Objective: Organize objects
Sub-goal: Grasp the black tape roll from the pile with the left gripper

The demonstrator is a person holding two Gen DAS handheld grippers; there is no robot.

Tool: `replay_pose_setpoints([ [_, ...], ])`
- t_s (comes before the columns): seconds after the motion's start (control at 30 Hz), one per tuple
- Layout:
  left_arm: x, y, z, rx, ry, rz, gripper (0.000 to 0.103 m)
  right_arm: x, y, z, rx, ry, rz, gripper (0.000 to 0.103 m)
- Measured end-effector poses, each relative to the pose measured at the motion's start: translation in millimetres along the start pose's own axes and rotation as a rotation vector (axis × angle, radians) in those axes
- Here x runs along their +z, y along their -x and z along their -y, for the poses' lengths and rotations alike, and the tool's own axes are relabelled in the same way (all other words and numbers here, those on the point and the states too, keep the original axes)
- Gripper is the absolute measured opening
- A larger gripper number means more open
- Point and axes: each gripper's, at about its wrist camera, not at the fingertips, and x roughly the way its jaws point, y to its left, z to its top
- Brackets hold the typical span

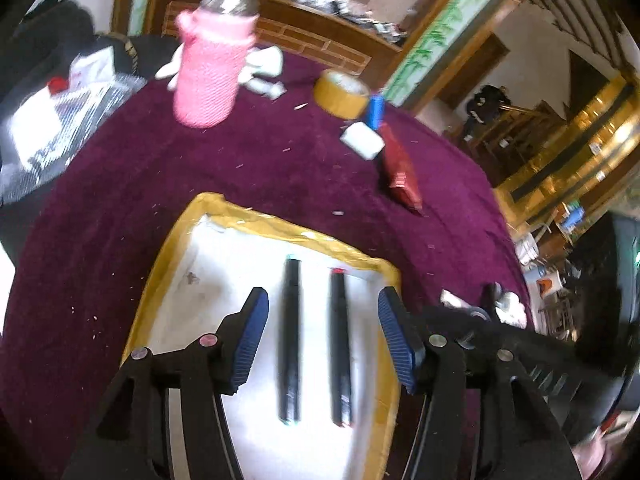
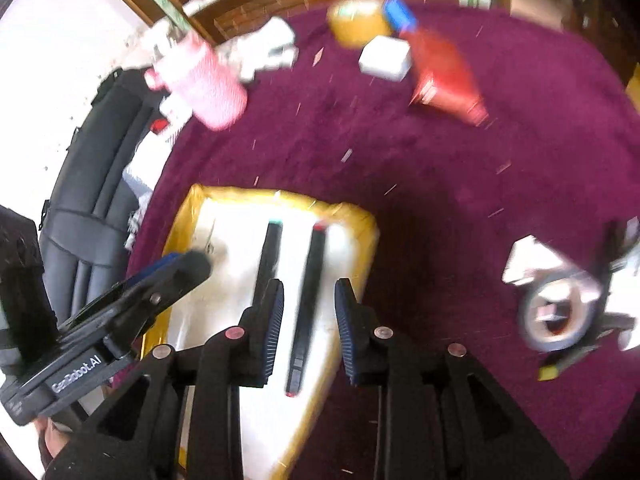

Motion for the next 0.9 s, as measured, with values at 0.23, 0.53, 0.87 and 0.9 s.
replay_pose_setpoints([
  [0.23, -19, 7, 58, -0.131, -0.070, -0.035, 0.058, -21, 104, 95, -0.295, 0.016, 0.251, 0.102],
  [0.53, -60, -52, 142, -0.172, -0.154, -0.161, 0.058, -75, 111, 268, -0.306, -0.362, 0.103, 0.101],
  [0.87, -54, -138, 184, -0.080, -0.244, -0.164, 0.058, -107, 120, 287, -0.245, -0.256, 0.074, 0.101],
  [0.9, -56, -144, 186, -0.072, -0.254, -0.171, 0.058, -109, 122, 290, -0.241, -0.244, 0.073, 0.101],
])
